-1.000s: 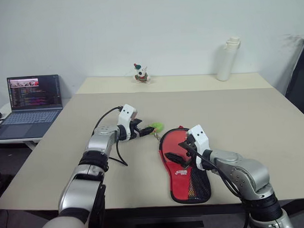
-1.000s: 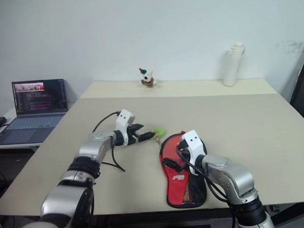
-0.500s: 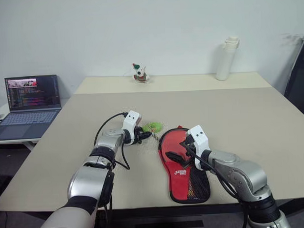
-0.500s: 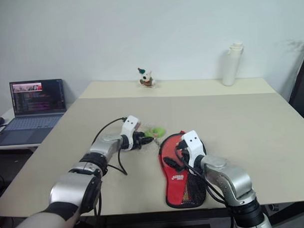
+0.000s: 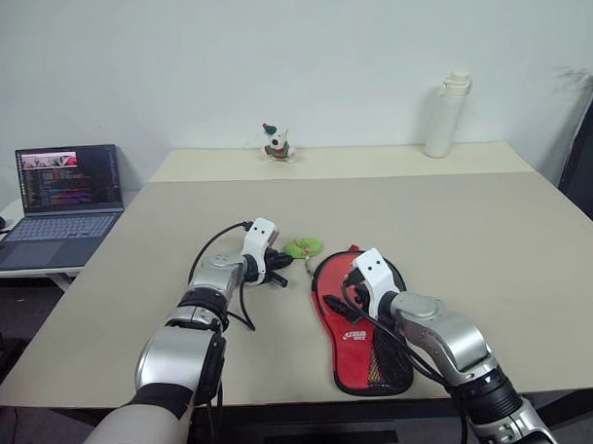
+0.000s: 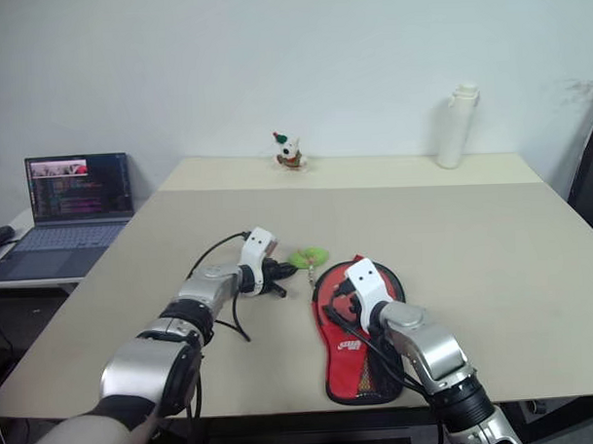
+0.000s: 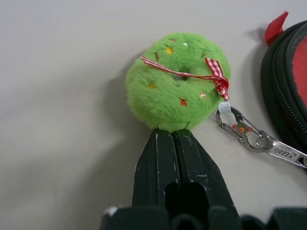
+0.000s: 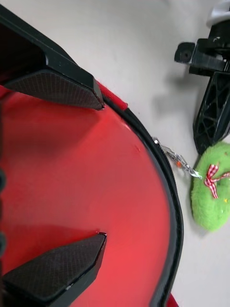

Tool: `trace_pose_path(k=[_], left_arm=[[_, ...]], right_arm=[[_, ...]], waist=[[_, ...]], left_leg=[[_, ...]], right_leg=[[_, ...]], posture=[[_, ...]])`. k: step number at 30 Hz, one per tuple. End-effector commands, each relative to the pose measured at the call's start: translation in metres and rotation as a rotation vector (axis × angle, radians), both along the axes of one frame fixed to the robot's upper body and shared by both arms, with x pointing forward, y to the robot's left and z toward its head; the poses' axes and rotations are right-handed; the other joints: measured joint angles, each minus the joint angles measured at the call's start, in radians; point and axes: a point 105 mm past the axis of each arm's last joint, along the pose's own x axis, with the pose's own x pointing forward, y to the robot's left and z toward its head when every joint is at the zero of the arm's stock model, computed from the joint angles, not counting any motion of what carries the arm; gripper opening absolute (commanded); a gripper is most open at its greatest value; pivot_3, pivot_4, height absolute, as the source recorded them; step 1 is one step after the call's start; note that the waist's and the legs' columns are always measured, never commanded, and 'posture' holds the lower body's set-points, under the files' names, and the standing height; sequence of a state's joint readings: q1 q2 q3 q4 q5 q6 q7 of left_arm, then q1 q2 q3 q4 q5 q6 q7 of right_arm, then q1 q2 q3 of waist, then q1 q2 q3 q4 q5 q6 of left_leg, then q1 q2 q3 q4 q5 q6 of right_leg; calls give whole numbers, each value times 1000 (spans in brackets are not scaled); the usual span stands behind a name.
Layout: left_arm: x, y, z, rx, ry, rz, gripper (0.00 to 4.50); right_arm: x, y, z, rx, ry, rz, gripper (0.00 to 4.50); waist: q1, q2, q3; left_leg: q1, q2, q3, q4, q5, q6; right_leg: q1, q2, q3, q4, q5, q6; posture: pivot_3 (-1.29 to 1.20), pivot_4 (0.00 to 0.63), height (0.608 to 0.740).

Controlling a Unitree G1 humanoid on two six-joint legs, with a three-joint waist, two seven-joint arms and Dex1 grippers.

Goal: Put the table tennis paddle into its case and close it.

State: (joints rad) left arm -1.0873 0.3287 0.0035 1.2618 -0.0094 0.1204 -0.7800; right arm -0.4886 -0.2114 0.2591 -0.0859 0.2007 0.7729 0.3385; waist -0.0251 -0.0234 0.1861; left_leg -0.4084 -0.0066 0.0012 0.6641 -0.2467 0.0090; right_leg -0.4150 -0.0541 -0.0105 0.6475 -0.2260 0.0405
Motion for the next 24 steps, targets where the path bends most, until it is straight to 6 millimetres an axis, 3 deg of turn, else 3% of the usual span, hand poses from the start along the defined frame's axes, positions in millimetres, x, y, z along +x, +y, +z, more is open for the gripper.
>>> trace_pose_path(k=[1, 9, 14, 20, 24], left_arm=[[-9, -1, -9, 10, 21, -68, 39], [-16, 22, -18, 56, 16, -51, 2622], [-13, 29, -7, 50, -30, -31, 4335], [4, 31, 27, 26, -142, 53, 4460], [14, 28, 36, 20, -156, 127, 4460]], right_arm=[[-2, 1, 0, 8, 0, 8, 4500], [-5, 2, 0, 12, 9, 14, 4500], [-5, 0, 0, 9, 11, 13, 4500], [-5, 2, -1, 8, 14, 19, 4500], [-5, 2, -1, 9, 16, 21, 4500]], waist=[[-1, 0, 0], [-7, -1, -1], [-10, -1, -1], [-7, -1, -1], [-2, -1, -1]], left_leg=[[0, 0, 0, 0, 0, 0], [6, 1, 0, 0, 0, 0], [11, 3, 1, 0, 1, 0], [10, 4, 1, 0, 1, -1], [7, 2, 0, 0, 1, -1]], right_leg=[[0, 0, 0, 0, 0, 0], [5, 0, 1, 0, 0, 0], [8, 2, 1, 1, -1, 2], [7, 3, 1, 1, -1, 1], [6, 1, 0, 0, 2, -2]], posture=[[0, 150, 740], [0, 150, 740], [0, 150, 740], [0, 150, 740], [0, 150, 740]])
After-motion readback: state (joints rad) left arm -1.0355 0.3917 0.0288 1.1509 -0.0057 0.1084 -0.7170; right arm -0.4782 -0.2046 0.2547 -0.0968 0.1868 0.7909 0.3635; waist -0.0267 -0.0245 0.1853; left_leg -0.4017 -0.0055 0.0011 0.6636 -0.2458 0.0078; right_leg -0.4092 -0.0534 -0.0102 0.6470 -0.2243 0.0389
